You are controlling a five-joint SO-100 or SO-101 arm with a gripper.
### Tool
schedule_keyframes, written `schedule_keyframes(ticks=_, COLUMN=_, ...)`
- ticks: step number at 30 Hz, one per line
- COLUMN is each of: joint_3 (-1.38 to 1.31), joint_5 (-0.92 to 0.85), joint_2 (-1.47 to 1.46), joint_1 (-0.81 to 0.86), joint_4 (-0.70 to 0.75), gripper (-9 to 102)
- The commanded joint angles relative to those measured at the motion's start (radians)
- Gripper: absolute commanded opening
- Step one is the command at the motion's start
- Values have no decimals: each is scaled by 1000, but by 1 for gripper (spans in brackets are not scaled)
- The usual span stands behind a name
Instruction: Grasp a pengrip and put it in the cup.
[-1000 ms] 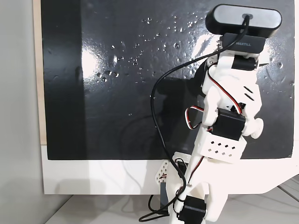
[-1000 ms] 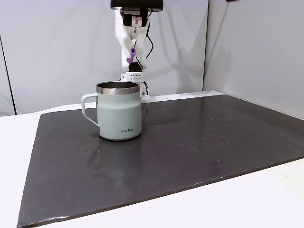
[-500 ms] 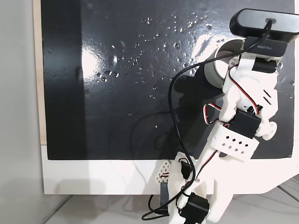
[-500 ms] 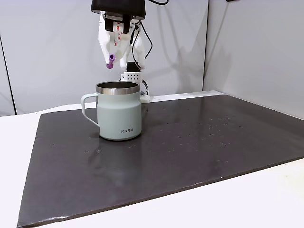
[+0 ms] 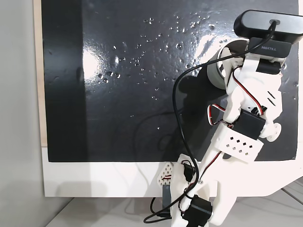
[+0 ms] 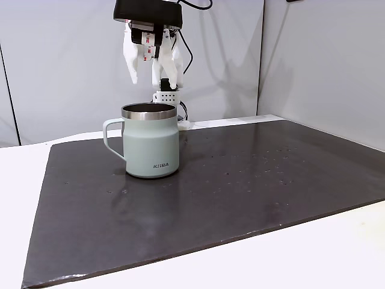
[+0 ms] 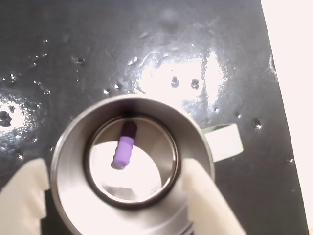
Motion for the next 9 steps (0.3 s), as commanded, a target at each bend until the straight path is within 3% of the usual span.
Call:
schedule_keyframes(ticks=1, joint_3=-12, joint_5=0, joint_2=6, joint_1=14, joint_4=-37, gripper=33)
schedule_keyframes(ticks=9, joint_3=-12, joint_5=0, joint_2=11, joint_1=14, joint_4=-38, gripper=33)
